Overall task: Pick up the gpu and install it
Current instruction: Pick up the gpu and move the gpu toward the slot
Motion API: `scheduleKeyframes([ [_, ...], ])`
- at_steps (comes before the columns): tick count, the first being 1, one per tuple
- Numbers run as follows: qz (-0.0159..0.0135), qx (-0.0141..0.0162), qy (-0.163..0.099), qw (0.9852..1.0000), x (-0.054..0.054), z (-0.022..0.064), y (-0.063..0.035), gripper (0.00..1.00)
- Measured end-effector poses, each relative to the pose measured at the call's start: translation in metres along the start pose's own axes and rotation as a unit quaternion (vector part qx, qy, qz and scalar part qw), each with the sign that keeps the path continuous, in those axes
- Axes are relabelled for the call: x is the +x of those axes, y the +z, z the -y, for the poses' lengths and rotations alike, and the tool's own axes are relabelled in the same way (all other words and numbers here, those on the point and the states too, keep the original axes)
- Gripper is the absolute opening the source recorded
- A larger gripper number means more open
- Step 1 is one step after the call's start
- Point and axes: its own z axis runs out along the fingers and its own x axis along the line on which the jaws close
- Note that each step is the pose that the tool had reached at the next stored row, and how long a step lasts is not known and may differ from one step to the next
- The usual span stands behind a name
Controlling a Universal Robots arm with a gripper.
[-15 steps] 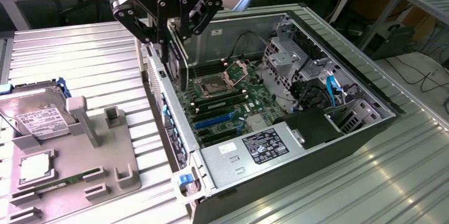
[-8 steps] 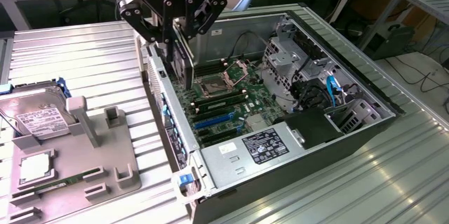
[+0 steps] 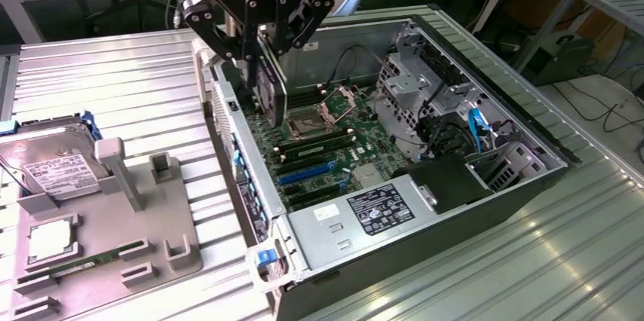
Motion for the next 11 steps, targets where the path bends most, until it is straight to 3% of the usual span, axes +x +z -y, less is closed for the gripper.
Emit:
scheduleKeyframes([
  [11, 0.0, 0.0, 0.0, 1.0, -0.015, 0.0002, 0.0003, 0.28],
])
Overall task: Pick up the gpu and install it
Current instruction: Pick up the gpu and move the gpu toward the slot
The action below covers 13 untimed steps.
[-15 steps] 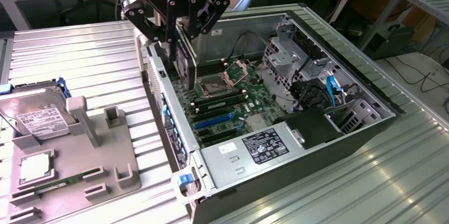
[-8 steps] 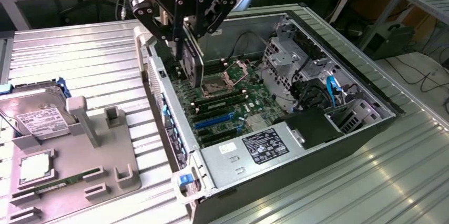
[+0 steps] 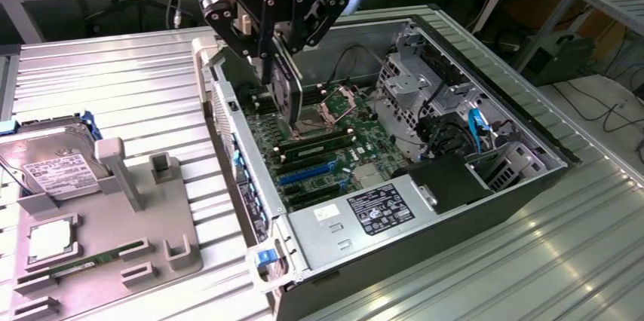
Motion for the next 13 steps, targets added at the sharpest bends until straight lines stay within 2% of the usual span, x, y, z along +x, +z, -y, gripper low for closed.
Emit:
scheduleKeyframes([
  [13, 0.0, 0.0, 0.0, 1.0, -0.013, 0.0002, 0.0003, 0.28],
])
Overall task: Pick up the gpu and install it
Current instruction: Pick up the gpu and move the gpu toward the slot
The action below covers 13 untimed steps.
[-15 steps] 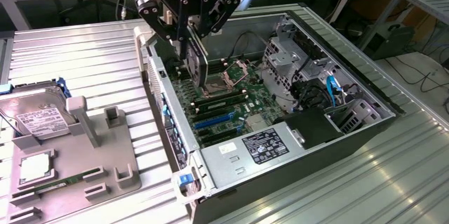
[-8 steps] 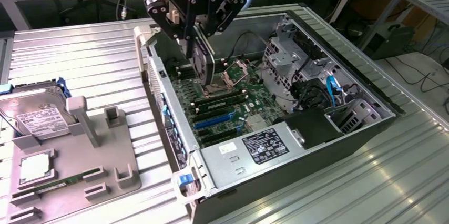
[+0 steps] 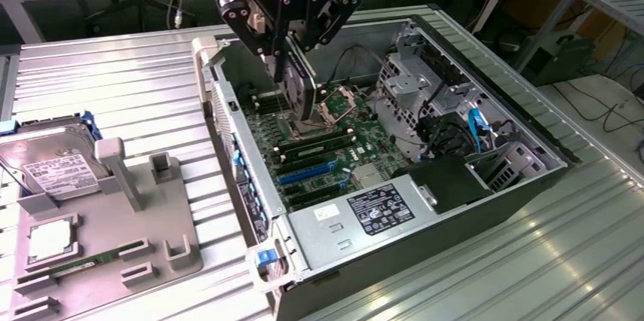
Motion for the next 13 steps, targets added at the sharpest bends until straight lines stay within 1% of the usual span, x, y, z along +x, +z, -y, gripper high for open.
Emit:
scheduleKeyframes([
  [13, 0.0, 0.0, 0.0, 1.0, -0.016, 0.0002, 0.0003, 0.28],
])
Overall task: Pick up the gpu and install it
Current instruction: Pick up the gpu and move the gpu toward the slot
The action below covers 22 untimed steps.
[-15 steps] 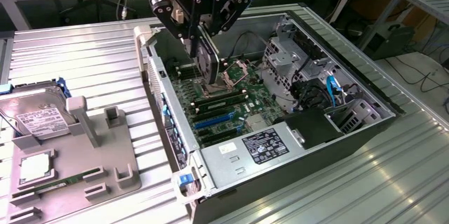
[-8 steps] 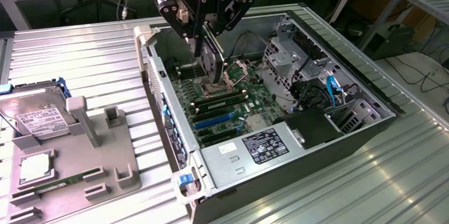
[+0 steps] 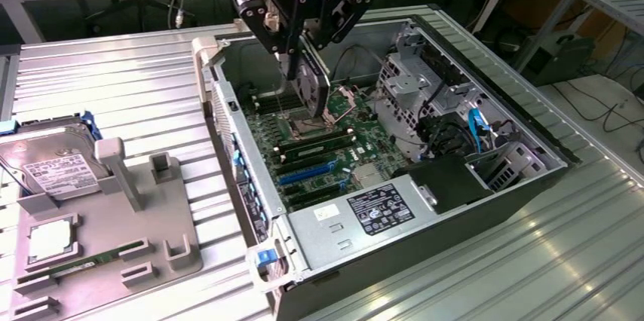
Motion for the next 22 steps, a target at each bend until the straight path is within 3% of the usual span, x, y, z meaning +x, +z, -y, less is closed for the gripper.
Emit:
scheduleKeyframes([
  [22, 0.0, 0.0, 0.0, 1.0, -0.031, 0.0004, 0.0007, 0.28],
])
